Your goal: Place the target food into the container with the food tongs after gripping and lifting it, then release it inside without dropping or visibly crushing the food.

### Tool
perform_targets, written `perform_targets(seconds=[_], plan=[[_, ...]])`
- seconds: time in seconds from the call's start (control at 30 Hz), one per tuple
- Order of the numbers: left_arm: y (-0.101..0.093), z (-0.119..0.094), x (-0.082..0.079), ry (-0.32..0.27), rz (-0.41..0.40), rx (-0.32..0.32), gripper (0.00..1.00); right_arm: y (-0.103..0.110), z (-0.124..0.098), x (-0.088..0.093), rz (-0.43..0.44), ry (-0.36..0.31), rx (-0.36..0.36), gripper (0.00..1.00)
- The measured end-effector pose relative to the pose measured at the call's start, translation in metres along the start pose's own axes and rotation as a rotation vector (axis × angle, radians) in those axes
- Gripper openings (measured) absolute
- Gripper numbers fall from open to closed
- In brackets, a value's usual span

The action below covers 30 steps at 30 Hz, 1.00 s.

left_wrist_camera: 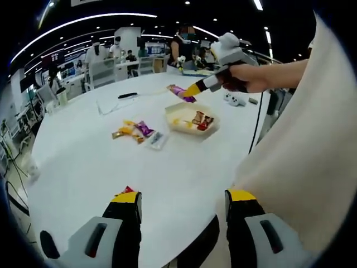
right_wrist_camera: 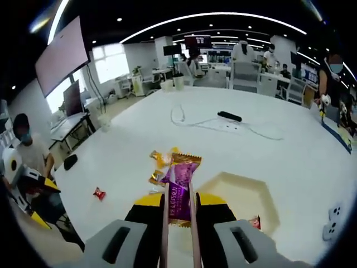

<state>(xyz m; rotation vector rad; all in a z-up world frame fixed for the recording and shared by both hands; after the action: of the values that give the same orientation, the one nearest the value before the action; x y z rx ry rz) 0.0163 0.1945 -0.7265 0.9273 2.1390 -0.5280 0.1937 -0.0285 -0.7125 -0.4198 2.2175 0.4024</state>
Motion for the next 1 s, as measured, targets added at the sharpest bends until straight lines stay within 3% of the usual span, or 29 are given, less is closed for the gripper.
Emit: perform_targets(seconds=[1.0], plan=[[-0.011, -0.001, -0.003, 0.013, -0.003, -0.015, 0.6, -0.053, -0.023, 0.003, 0.098, -0.038, 0.082, 0.21]])
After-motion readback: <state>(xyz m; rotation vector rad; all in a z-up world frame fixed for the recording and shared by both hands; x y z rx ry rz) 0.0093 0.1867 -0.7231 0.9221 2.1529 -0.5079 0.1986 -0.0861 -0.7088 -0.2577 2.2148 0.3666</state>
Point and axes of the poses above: the point that each gripper's makers call its tool centre point, and the gripper's own axes: z roughly forward along the fingers, y roughly to its left, x roughly out of its underside, the point moved 2 cm from there along -z, roughly backward along the fingers, and after that the axes turned 2 degrees about z, right-handed, at the moved point
